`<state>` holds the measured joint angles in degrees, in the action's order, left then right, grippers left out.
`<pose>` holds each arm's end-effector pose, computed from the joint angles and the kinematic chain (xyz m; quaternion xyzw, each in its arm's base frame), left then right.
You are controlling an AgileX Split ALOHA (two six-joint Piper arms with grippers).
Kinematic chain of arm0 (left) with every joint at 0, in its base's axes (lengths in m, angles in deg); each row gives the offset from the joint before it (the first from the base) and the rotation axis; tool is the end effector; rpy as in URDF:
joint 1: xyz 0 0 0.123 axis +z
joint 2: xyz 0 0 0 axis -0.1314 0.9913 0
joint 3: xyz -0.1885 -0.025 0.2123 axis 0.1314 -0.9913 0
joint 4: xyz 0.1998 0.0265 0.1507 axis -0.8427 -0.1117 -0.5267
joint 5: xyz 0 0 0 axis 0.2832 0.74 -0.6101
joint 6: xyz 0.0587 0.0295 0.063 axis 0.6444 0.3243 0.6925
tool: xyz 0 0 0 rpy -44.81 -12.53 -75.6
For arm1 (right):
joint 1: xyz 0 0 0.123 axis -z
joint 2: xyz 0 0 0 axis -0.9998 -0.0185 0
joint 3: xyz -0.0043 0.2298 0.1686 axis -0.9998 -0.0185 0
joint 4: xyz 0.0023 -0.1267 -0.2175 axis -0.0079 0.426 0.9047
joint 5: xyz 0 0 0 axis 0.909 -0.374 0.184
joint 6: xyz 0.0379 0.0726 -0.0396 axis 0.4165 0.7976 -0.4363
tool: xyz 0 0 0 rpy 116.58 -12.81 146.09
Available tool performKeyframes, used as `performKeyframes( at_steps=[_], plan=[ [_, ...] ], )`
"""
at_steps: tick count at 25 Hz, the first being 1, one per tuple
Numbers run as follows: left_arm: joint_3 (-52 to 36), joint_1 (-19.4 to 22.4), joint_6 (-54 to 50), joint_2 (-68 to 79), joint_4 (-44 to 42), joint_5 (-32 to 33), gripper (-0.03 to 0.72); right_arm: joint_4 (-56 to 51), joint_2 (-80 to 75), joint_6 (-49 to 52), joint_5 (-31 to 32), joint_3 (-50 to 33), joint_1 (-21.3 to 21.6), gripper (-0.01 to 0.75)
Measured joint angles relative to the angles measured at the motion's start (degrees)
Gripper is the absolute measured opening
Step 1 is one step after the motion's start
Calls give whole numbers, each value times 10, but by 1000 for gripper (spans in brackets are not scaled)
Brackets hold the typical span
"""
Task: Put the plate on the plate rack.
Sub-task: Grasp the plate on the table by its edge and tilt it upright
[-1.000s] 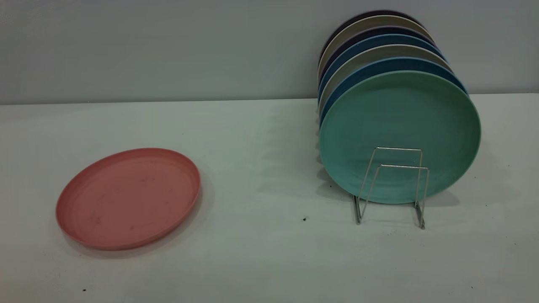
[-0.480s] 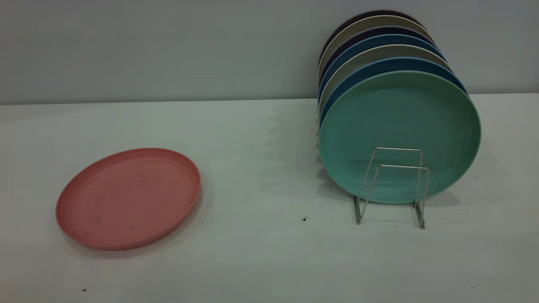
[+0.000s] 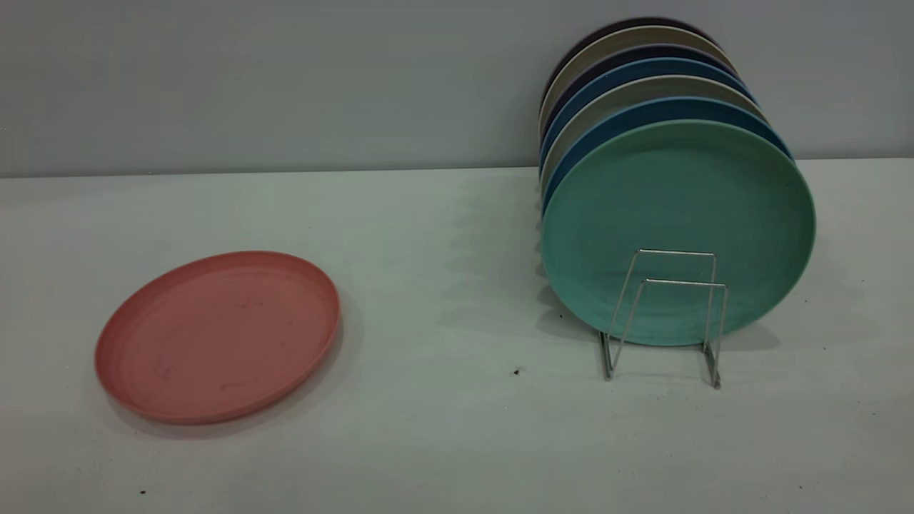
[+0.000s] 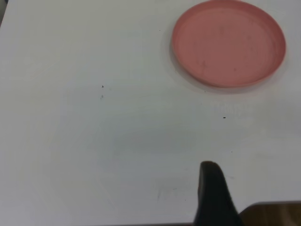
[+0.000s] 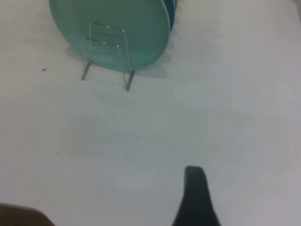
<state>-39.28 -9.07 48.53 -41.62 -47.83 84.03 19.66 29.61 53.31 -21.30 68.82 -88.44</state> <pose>-0.0096 0.0031 0.2678 0.0009 0.8687 0.0052 0.4954 -0.0094 0.0085 0.2657 -0.0810 0.8685 0.0042 0.4891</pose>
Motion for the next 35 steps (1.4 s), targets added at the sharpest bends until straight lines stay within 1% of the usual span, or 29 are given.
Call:
performKeyframes(
  at_steps=[13, 16, 20, 25, 29, 35],
  plan=[
    [0, 0, 0, 0, 0, 0, 486, 0, 0, -1, 0, 0, 0, 581],
    [5, 0, 1, 0, 0, -18, 486, 0, 0, 0, -4, 1, 0, 581],
    [8, 0, 1, 0, 0, -72, 486, -12, 0, 0, -47, 7, 0, 581],
    [8, 0, -1, 24, 14, -93, 486, -69, -52, -8, -103, 7, 0, 581],
    [8, 0, -5, 99, 47, -111, 486, -111, -126, -66, -145, 9, 0, 581],
    [8, 0, -15, 261, 94, -175, 486, -174, -257, -146, -189, 9, 0, 581]
  ],
)
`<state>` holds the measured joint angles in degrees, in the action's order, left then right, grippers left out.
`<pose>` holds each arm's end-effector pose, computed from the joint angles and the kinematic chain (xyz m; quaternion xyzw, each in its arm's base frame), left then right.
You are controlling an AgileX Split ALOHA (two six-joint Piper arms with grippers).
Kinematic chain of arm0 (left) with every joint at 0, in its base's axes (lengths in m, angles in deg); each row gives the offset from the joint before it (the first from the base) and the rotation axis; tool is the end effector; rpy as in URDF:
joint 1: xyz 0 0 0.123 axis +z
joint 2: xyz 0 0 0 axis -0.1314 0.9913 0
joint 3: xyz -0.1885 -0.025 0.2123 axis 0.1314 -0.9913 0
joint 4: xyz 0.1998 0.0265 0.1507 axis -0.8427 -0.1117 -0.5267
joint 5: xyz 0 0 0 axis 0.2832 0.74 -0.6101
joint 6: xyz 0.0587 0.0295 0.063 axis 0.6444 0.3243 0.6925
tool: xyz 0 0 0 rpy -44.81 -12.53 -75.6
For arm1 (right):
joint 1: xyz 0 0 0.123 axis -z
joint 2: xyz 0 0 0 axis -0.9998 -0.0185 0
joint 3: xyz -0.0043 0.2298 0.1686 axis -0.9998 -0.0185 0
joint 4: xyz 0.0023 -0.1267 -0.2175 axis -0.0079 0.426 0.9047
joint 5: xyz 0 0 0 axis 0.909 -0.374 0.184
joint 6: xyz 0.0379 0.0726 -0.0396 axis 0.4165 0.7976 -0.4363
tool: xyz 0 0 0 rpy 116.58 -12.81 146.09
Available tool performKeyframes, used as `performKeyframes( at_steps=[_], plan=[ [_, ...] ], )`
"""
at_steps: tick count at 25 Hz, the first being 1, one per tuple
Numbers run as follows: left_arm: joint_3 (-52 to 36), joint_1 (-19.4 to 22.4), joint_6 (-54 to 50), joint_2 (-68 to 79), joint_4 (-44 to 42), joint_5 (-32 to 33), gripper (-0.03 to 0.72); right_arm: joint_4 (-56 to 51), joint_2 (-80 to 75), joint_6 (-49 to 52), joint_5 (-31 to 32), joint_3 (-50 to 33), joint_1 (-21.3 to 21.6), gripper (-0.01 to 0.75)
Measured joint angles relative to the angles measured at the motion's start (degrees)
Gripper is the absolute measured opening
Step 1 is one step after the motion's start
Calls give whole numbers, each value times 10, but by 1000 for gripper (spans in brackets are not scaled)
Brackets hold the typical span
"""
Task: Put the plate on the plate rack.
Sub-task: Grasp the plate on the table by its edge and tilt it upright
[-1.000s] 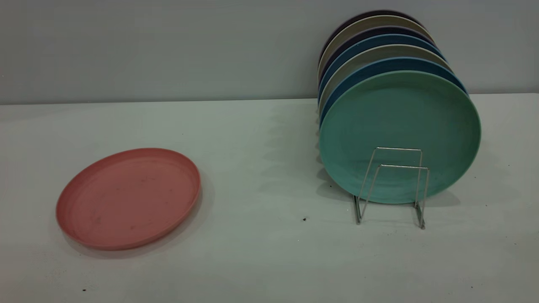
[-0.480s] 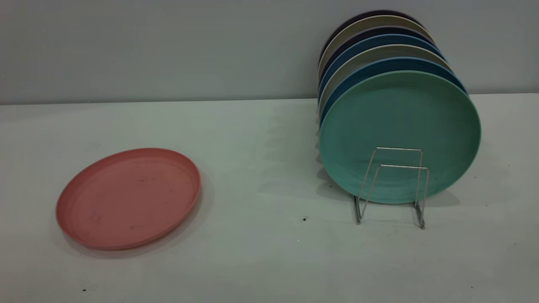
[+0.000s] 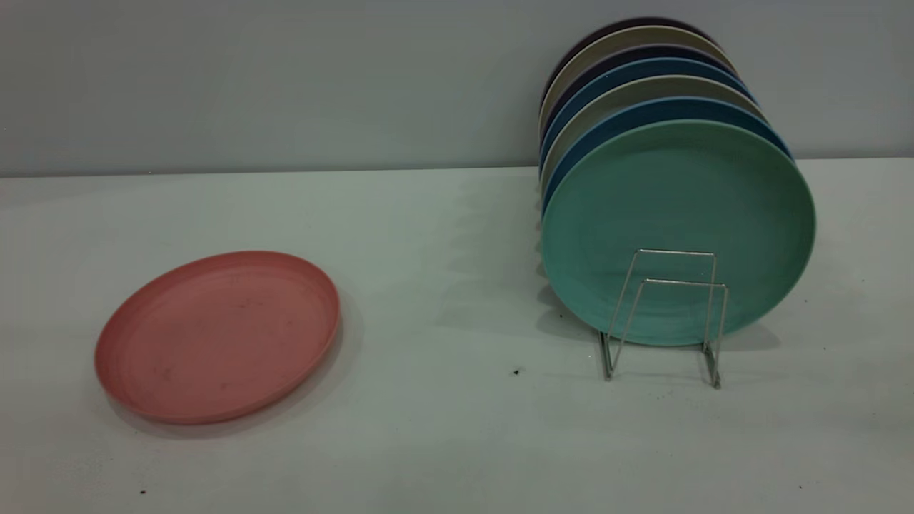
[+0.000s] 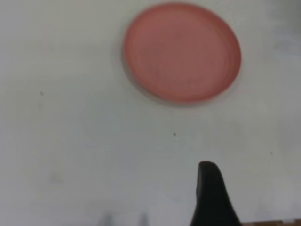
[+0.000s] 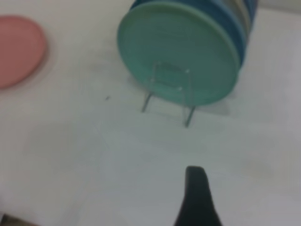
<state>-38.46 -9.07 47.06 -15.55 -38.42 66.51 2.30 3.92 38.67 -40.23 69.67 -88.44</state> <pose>0.0752 -0.0106 0.2809 -0.0281 0.8981 -0.0781 0.4320 0.0750 0.0254 0.2853 -0.1295 0.8713 0.0914 0.4643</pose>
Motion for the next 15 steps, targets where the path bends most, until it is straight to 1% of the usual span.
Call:
performKeyframes(
  at_steps=[3, 8, 12, 15],
  plan=[
    [0, 0, 1, 81, 16, -24, 486, -35, -65, -49, -13, 0, 0, 581],
    [13, 0, 33, 203, 30, -35, 486, -94, -146, -112, -35, 0, 0, 581],
    [36, 0, 46, 265, 33, -74, 486, -118, -193, -131, -63, 0, 0, 581],
    [53, 0, 48, 306, 33, -100, 486, -126, -218, -137, -69, 0, 0, 581]
  ],
)
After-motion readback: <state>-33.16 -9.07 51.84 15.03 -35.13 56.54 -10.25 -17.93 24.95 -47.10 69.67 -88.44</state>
